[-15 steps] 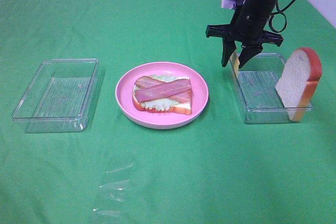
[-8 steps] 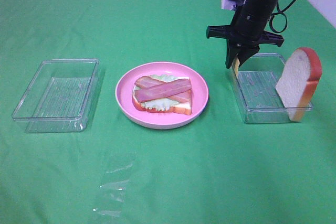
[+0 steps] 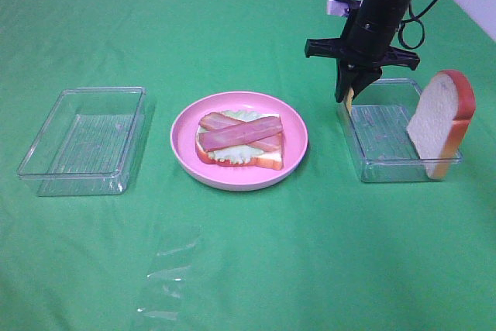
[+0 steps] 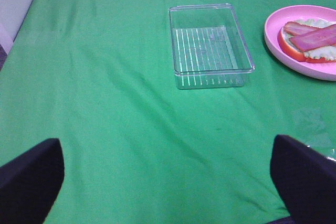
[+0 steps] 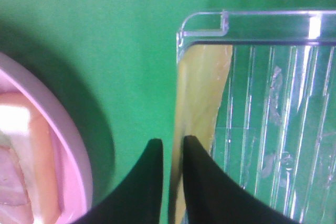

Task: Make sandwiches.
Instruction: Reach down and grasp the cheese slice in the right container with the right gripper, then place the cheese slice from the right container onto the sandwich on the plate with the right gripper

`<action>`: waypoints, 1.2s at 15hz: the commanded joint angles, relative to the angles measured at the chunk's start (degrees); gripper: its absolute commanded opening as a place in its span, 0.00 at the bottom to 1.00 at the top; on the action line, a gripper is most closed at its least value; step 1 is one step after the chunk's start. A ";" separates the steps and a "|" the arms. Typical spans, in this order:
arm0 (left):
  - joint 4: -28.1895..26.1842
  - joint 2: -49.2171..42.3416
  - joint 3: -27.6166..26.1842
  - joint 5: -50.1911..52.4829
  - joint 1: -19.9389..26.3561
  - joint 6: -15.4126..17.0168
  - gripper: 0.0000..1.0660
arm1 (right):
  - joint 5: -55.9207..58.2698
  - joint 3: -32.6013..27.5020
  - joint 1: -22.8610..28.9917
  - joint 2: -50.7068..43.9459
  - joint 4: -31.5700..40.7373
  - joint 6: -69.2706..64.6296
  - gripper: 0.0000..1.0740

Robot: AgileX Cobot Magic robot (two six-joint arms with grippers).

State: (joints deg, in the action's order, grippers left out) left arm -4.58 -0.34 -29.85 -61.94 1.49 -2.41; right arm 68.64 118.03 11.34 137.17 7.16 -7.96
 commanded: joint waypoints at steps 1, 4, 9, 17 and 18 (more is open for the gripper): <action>-0.29 -1.03 0.17 0.23 0.17 0.23 0.94 | 0.46 0.17 0.06 0.00 0.06 -0.29 0.09; -0.29 -1.03 0.17 0.23 0.17 0.23 0.94 | 0.92 0.17 0.06 0.00 0.06 -0.29 0.02; -0.29 -1.03 0.17 0.23 0.17 0.23 0.94 | 1.20 0.17 0.06 -0.17 0.06 -0.57 0.00; -0.29 -1.03 0.17 0.23 0.17 0.23 0.94 | 7.45 6.53 0.06 -0.29 -2.64 -2.41 0.00; -0.29 -1.03 0.17 0.23 0.17 0.23 0.94 | 7.45 7.22 0.06 -0.46 -2.69 -2.52 0.00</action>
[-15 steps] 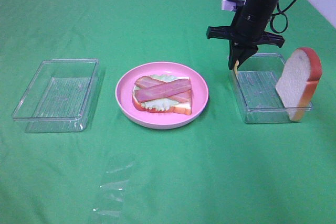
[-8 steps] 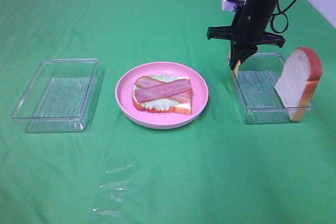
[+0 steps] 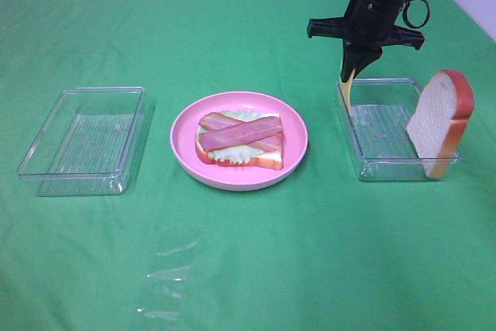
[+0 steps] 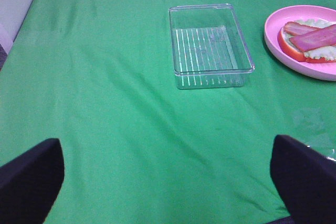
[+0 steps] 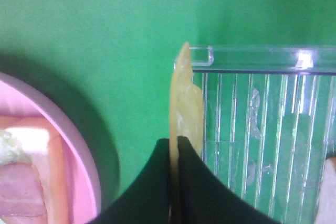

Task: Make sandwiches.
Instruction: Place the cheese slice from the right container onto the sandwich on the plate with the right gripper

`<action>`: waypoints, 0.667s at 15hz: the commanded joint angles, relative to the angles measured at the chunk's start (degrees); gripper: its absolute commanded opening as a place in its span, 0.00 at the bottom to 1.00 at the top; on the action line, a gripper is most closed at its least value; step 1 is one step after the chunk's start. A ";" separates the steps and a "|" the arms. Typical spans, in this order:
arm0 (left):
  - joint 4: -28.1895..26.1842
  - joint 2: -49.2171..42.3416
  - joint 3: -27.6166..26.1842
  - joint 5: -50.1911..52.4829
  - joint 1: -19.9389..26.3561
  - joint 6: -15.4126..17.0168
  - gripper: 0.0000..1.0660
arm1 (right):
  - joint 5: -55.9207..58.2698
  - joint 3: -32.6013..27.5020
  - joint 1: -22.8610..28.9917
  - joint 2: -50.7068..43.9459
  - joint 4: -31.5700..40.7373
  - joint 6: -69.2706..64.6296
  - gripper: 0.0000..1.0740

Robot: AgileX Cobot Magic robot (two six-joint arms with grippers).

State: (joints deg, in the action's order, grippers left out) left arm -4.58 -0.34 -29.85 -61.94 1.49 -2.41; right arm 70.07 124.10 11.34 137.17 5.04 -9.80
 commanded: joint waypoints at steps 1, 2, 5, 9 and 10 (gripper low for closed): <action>-0.29 -1.03 0.17 0.23 0.17 0.23 0.94 | 6.02 1.15 0.06 -0.80 -0.57 -0.80 0.00; -0.29 -1.03 0.17 0.23 0.17 0.23 0.94 | 6.02 1.15 0.06 -0.92 -0.57 -0.92 0.00; -0.29 -1.03 0.17 0.23 0.17 0.23 0.94 | 6.02 0.97 0.06 -1.15 -1.15 -0.92 0.00; -0.29 -1.03 0.17 0.23 0.17 0.23 0.94 | 6.02 0.63 0.06 -3.44 -2.12 -0.92 0.00; -0.29 -1.03 0.17 0.23 0.17 0.23 0.94 | 6.02 0.63 0.06 -4.41 -2.06 -0.92 0.00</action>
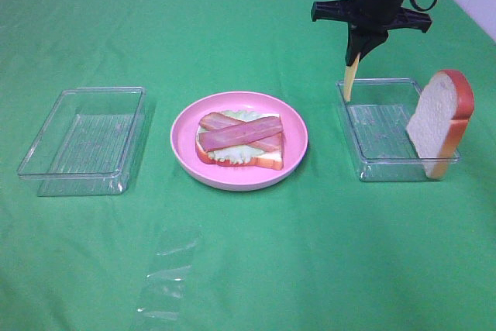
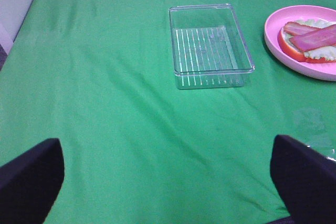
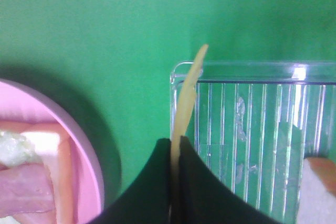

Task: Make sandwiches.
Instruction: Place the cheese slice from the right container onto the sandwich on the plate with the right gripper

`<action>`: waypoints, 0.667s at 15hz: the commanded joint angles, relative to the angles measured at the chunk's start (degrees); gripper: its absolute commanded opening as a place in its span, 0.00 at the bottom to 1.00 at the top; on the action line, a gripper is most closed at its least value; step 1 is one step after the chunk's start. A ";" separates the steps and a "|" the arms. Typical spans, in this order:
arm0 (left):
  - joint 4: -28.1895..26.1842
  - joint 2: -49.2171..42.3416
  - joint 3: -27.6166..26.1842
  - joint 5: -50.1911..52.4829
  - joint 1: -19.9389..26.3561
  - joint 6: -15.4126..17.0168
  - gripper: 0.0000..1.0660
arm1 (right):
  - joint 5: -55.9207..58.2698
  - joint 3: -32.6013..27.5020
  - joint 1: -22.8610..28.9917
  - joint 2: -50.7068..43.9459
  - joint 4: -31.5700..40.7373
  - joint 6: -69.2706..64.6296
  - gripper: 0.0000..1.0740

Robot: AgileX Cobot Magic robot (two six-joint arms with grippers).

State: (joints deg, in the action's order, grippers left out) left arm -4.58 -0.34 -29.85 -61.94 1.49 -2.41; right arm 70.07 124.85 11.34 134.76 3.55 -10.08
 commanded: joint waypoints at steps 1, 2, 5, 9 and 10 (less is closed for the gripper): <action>-0.29 -1.03 0.17 0.23 0.17 0.23 0.94 | 6.02 -0.11 0.06 -2.52 -0.57 -0.63 0.00; -0.29 -1.03 0.17 0.23 0.17 0.23 0.94 | 6.02 -0.11 0.06 -3.32 -0.57 -0.63 0.00; -0.29 -1.03 0.17 0.23 0.17 0.23 0.94 | 6.02 -0.11 0.06 -7.79 2.29 0.86 0.00; -0.29 -1.03 0.17 0.23 0.17 0.23 0.94 | 6.02 -2.81 0.11 -13.46 6.13 2.29 0.00; -0.29 -1.03 0.17 0.23 0.17 0.23 0.94 | 5.61 -5.67 0.11 -15.18 7.16 2.52 0.00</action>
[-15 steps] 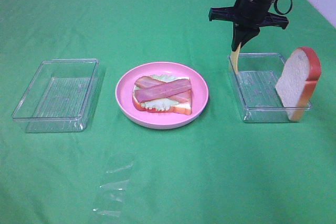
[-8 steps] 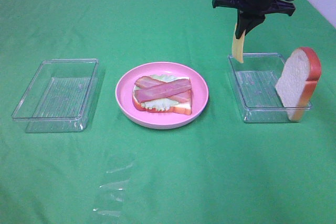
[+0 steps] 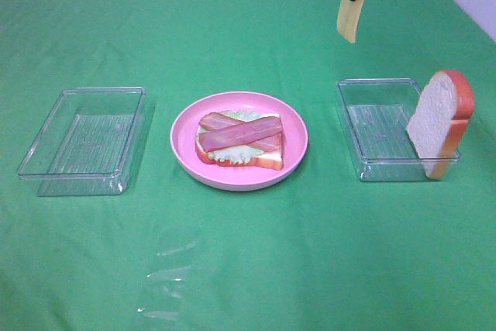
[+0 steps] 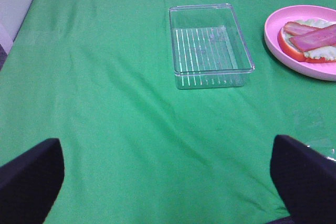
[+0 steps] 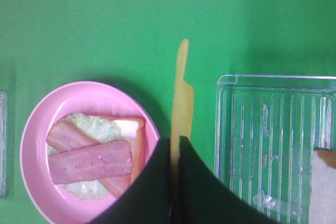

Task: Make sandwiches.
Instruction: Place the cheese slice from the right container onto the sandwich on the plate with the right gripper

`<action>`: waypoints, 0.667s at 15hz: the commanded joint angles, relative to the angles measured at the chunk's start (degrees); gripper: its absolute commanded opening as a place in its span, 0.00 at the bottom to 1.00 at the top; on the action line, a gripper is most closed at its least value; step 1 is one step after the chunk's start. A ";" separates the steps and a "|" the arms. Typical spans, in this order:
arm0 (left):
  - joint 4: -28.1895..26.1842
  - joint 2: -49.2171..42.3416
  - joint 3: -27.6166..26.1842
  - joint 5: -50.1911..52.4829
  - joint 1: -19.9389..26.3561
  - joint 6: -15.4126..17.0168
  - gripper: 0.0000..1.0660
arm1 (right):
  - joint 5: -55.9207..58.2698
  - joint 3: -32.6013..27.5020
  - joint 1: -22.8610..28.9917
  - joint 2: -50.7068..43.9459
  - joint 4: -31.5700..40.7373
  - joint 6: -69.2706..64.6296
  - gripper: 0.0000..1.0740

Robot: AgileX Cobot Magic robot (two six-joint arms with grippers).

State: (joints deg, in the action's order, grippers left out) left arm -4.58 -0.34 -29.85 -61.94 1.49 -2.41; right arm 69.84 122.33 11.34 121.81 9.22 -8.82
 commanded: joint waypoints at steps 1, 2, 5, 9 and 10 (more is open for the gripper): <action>-0.29 -1.03 0.17 0.23 0.17 0.23 0.94 | 3.21 -7.33 0.11 -4.64 3.44 2.41 0.00; -0.29 -1.03 0.17 0.23 0.17 0.23 0.94 | 1.15 -9.80 0.11 -6.02 5.39 3.38 0.00; -0.40 -1.03 0.17 0.23 0.17 0.23 0.94 | -12.03 -26.41 0.11 -14.21 21.60 13.12 0.00; -0.40 -1.03 0.17 0.23 0.17 0.23 0.94 | -16.62 -39.76 0.17 -16.16 48.24 33.40 0.00; -0.46 -1.03 0.17 0.23 0.17 0.23 0.94 | -16.67 -40.79 1.78 -13.98 56.04 39.94 0.00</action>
State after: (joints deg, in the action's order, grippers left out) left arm -4.76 -0.34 -29.85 -61.94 1.49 -2.41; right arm 53.57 82.05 12.43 106.91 61.02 27.33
